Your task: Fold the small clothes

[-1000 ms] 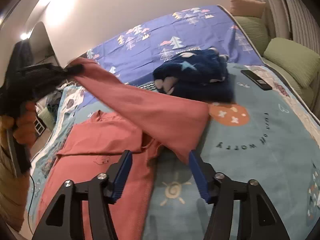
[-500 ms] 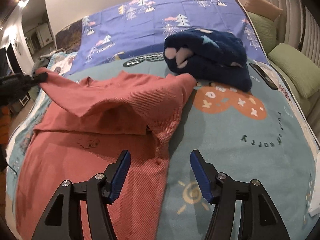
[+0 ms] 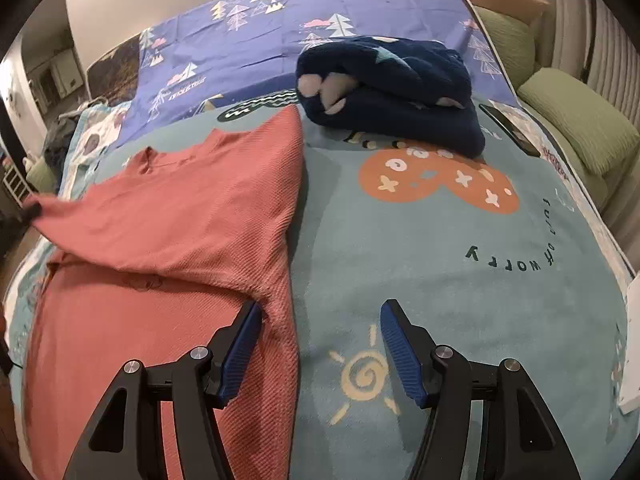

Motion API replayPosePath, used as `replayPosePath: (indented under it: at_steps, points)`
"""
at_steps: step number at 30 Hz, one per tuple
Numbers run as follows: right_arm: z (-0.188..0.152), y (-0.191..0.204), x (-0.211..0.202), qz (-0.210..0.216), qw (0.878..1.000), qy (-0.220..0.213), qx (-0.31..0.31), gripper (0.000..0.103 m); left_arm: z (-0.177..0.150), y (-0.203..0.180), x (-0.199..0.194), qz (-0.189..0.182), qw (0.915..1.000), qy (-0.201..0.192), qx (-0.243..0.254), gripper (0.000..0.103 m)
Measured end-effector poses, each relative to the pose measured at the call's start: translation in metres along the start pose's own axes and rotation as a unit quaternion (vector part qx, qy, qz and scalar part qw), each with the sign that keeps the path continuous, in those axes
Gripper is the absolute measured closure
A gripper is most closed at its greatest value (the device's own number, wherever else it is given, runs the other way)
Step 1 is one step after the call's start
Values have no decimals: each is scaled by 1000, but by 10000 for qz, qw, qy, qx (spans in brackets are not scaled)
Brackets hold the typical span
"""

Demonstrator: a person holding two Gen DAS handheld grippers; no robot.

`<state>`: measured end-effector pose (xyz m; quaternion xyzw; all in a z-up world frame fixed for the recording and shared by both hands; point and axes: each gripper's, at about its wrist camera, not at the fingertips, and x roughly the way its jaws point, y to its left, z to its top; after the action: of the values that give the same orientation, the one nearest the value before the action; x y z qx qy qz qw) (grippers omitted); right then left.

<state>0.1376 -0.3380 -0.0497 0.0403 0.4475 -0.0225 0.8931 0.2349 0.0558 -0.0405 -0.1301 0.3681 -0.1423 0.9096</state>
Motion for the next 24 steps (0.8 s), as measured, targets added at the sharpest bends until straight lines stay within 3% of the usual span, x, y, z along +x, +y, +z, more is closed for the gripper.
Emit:
replayPosePath:
  at_steps: [1,3,8,9,12,13,14,15,21,24]
  points:
    - [0,1,-1,27,10000,7,5,40,-2,5,4,79,9999,92,-47,86]
    - [1,3,-5,109,9999,-2,-1,40,-7,13,3,152,9996,146,-184,66]
    - [11,6,-25,372,9987,-336,-67,39,0,25,-7,166,9991,-87,-374,48]
    - [17,5,-26,408,9984,-378,-34,36,2,26,-2,162,9993,16,-340,44]
    - [35,1,-16,461,9981,-378,142,34,8,22,23,436,9985,291,-170,44]
    - [41,-1,-10,528,9978,-351,211,34,9,20,31,513,9979,370,-104,48]
    - [48,-5,-2,595,9972,-287,337,34,10,17,39,525,9975,479,3,81]
    - [53,-8,6,636,9966,-218,474,34,10,13,43,549,9968,563,107,97]
    - [77,-9,42,618,9961,-81,626,34,29,-19,9,458,9971,-378,485,99]
    - [87,-10,61,692,9946,51,768,35,45,-25,10,528,9948,-588,639,99]
